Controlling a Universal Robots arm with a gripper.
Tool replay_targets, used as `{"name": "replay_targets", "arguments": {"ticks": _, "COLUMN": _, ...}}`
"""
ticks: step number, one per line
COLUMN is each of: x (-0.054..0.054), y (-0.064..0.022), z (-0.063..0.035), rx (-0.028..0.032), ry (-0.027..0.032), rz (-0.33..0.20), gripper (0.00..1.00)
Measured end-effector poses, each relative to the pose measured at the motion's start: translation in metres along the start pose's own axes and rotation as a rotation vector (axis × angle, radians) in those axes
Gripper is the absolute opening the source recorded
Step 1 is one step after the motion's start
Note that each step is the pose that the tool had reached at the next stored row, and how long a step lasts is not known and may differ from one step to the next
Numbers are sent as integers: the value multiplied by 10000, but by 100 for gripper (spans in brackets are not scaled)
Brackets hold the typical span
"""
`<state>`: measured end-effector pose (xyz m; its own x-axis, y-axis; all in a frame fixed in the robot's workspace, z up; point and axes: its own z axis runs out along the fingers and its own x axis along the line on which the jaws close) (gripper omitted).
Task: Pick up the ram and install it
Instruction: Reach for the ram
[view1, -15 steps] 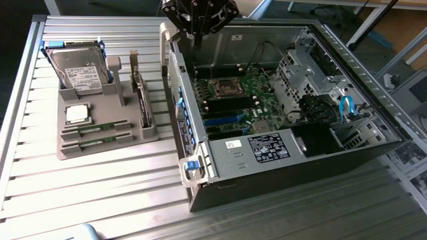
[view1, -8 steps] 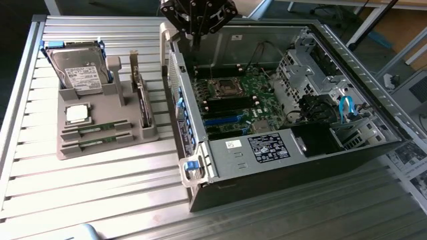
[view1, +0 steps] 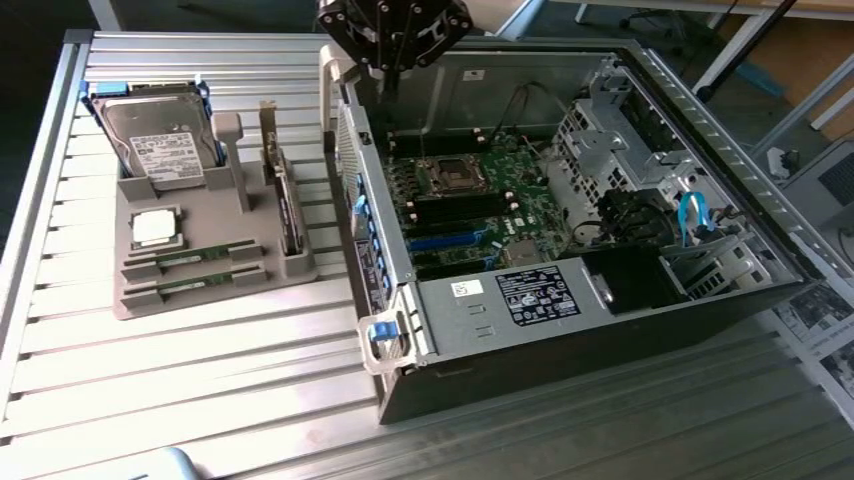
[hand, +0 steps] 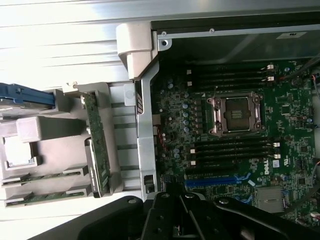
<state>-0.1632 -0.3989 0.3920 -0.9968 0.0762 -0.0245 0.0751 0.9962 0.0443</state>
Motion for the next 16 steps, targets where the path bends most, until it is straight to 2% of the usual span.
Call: {"name": "replay_targets", "arguments": {"ticks": 16, "x": 132, "y": -10, "z": -1, "rx": -1, "ry": 0, "rz": -1, "gripper": 11}}
